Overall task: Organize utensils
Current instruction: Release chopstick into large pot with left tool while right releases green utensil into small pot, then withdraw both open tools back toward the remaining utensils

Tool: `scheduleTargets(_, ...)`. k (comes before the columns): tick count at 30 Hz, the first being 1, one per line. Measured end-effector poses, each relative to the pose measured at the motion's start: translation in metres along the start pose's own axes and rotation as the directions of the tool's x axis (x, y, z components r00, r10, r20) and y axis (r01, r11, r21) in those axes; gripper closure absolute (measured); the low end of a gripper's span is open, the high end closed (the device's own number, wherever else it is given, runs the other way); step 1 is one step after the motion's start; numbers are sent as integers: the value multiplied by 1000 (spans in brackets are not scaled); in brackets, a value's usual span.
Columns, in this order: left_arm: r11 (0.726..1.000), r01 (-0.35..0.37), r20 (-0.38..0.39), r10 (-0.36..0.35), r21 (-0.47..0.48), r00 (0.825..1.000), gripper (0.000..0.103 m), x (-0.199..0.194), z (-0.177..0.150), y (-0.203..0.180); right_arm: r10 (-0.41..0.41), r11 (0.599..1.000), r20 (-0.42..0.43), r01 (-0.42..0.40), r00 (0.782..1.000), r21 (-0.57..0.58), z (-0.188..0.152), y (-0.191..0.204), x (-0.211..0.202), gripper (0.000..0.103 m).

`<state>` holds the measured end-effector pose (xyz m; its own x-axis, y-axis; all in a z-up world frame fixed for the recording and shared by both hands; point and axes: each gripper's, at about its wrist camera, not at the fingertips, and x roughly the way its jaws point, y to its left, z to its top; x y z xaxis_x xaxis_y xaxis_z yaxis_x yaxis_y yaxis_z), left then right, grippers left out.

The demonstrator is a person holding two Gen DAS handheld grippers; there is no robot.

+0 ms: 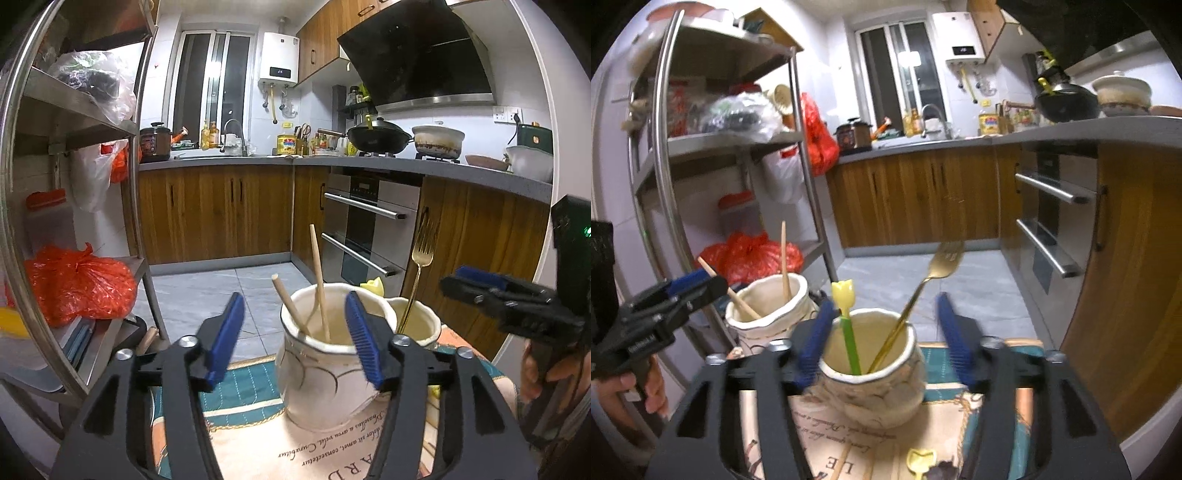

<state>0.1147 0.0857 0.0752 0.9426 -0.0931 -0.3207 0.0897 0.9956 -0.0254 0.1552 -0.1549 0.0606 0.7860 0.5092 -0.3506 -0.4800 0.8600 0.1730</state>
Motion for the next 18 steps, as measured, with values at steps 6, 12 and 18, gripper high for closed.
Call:
scheduleTargets(6,1000,-18,-4,18,5,1000,20,-13,-6,-4,-27,1000,19,27,999,15,-4,-8,-21,6)
scheduleTargets(12,1000,-22,-9,22,-2,1000,9,-30,-14,-9,-78,996,4,78,997,33,-16,-20,-37,5)
scheduleTargets(18,1000,-1,-21,1,16,1000,6,-44,-24,-24,-134,989,-28,135,991,52,-30,-33,-50,5)
